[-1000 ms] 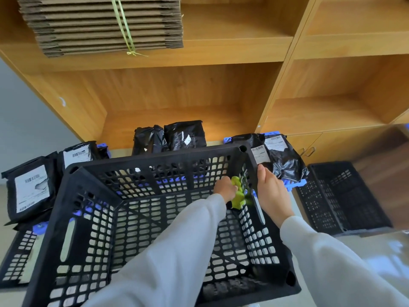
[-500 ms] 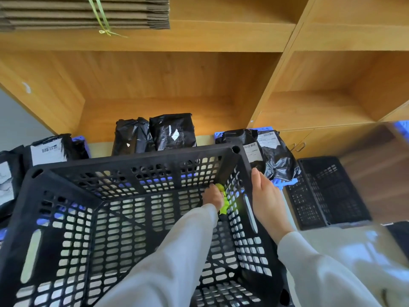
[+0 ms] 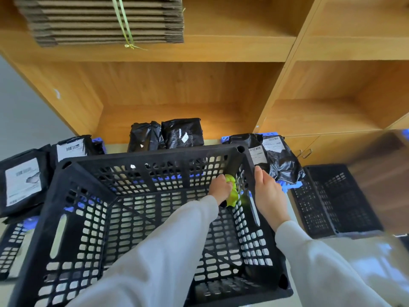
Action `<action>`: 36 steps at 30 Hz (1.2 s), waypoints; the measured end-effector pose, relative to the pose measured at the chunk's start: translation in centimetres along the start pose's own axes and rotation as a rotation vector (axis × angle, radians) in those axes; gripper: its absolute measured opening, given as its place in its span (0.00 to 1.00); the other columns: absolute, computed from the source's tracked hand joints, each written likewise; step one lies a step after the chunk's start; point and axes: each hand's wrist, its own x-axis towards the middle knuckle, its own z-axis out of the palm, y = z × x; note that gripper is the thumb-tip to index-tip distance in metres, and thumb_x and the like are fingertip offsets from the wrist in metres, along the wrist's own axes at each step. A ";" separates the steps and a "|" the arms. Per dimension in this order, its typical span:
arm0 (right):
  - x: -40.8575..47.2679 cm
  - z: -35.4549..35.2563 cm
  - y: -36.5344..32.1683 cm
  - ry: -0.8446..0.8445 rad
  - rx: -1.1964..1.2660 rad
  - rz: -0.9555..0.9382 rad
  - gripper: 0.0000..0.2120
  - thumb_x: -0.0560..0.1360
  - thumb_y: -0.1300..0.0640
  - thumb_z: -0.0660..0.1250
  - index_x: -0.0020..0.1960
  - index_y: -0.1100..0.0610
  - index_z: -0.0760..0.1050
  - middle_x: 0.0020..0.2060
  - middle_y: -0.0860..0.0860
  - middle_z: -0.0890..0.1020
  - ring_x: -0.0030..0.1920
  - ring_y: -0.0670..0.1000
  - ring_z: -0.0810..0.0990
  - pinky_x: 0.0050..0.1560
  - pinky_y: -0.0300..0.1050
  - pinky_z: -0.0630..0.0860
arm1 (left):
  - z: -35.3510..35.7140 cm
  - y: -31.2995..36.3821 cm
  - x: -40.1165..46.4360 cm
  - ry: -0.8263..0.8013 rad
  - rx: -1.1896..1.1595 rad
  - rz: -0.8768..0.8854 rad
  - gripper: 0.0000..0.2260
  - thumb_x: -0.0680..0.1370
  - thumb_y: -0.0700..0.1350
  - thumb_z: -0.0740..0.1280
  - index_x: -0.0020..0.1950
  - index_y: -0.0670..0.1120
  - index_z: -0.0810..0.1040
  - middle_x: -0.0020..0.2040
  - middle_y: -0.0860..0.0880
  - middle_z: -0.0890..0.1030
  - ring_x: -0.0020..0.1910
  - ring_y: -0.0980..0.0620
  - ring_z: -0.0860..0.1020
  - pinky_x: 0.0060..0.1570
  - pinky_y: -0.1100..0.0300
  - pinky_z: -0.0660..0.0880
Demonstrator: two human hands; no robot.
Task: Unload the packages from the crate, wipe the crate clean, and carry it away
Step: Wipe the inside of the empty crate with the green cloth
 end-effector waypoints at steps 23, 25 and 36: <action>-0.2 -0.9 -0.8 -0.158 0.639 0.228 0.26 0.85 0.43 0.46 0.76 0.54 0.67 0.71 0.55 0.73 0.73 0.59 0.69 0.72 0.55 0.62 | -6.4 6.0 -6.2 0.218 -0.317 0.115 0.13 0.78 0.46 0.66 0.38 0.46 0.65 0.36 0.48 0.69 0.39 0.46 0.71 0.35 0.54 0.64; 0.5 -0.5 -0.4 -0.229 0.757 0.245 0.30 0.84 0.39 0.46 0.78 0.55 0.65 0.73 0.52 0.71 0.75 0.54 0.67 0.76 0.53 0.60 | -5.4 5.2 -5.4 0.226 -0.372 0.029 0.16 0.79 0.46 0.67 0.36 0.47 0.64 0.35 0.49 0.69 0.38 0.46 0.71 0.35 0.55 0.64; 7.1 -2.1 0.6 -0.263 0.820 0.018 0.16 0.84 0.43 0.58 0.67 0.48 0.72 0.57 0.47 0.80 0.56 0.47 0.79 0.56 0.47 0.76 | -0.7 1.2 -1.6 0.255 -0.586 -0.230 0.13 0.81 0.48 0.68 0.39 0.43 0.76 0.39 0.45 0.79 0.41 0.44 0.77 0.38 0.55 0.71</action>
